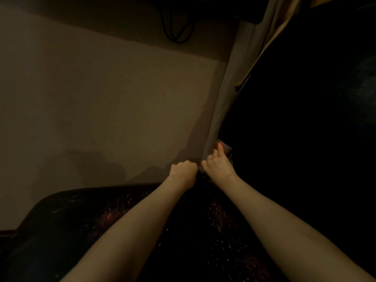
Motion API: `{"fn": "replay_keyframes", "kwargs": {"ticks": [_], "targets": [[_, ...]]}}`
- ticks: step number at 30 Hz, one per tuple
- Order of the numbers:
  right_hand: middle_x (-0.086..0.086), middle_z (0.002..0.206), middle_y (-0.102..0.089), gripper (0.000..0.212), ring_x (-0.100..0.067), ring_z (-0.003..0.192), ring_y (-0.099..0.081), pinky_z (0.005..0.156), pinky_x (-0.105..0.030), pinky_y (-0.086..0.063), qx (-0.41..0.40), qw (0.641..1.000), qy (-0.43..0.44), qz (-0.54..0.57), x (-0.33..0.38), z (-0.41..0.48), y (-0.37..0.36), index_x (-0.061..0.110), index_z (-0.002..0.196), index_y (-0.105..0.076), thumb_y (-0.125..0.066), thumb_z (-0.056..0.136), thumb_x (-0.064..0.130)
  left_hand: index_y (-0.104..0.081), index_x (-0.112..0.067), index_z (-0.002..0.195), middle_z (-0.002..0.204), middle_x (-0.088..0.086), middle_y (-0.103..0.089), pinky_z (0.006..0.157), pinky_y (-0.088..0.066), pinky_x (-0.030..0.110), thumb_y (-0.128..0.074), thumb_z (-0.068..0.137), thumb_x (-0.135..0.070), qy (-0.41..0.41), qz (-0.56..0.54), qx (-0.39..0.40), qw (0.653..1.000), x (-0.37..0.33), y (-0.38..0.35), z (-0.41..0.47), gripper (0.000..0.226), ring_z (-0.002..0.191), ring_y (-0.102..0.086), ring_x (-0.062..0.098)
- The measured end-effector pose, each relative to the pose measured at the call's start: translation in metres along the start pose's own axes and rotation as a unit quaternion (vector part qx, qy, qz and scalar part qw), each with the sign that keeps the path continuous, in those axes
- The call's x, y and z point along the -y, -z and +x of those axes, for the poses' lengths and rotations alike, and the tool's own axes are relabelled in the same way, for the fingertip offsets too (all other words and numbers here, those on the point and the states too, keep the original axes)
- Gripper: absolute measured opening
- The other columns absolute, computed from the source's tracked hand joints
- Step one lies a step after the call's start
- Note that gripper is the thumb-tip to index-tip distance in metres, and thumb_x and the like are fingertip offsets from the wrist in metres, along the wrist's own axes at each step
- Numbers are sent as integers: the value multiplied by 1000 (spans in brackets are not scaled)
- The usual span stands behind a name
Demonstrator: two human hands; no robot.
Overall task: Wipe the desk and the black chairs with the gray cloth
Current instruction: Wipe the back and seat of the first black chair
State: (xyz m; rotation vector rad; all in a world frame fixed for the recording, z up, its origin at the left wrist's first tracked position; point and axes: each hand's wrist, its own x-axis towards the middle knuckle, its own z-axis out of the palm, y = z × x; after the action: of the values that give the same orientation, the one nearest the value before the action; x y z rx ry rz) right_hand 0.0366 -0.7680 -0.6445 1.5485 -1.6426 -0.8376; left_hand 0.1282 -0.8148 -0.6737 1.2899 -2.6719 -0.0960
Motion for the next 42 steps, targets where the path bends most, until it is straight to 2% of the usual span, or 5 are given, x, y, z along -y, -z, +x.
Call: {"fn": "replay_keyframes", "kwargs": {"ticks": [11, 22, 26, 37, 42], "targets": [[-4, 102, -57, 29, -22, 103, -58, 79, -30, -43, 162, 946, -71, 272, -11, -68, 28, 18, 113, -59, -49, 90, 33, -56, -9, 116, 116, 11, -56, 97, -34, 43, -50, 89, -21, -124, 90, 39, 987, -20, 50, -40, 30, 109, -54, 30], [-9, 92, -70, 33, -33, 91, -66, 89, -51, -49, -189, 965, -169, 64, -58, -17, 65, 18, 84, -72, -41, 81, 28, -55, -16, 118, 115, 7, -59, 90, -38, 39, -53, 92, -31, -51, 88, -184, 978, 20, 104, -13, 30, 109, -52, 28], [-26, 145, -34, 40, -46, 137, -23, 110, -60, -9, -87, 982, -163, 40, -65, 5, 50, 9, 128, -48, -23, 98, 19, -44, -17, 130, 128, 9, -52, 95, -36, 41, -50, 93, -21, -30, 77, -189, 978, 11, 91, 8, 37, 119, -44, 31], [-7, 121, -57, 29, -25, 114, -55, 81, -30, -41, 94, 914, -114, 379, 8, 1, 34, 15, 118, -54, -53, 92, 27, -56, -18, 118, 127, 5, -55, 112, -13, 46, -44, 95, -21, -48, 278, -14, 959, 17, 57, 2, 26, 125, -42, 26], [-9, 118, -59, 50, -30, 105, -60, 70, -30, -40, -66, 928, -160, 329, -22, -12, 59, 18, 137, -30, -51, 92, 27, -52, -20, 124, 127, 4, -54, 105, -23, 43, -47, 94, -23, -56, 229, -110, 966, 26, 95, 0, 31, 123, -42, 27]]}}
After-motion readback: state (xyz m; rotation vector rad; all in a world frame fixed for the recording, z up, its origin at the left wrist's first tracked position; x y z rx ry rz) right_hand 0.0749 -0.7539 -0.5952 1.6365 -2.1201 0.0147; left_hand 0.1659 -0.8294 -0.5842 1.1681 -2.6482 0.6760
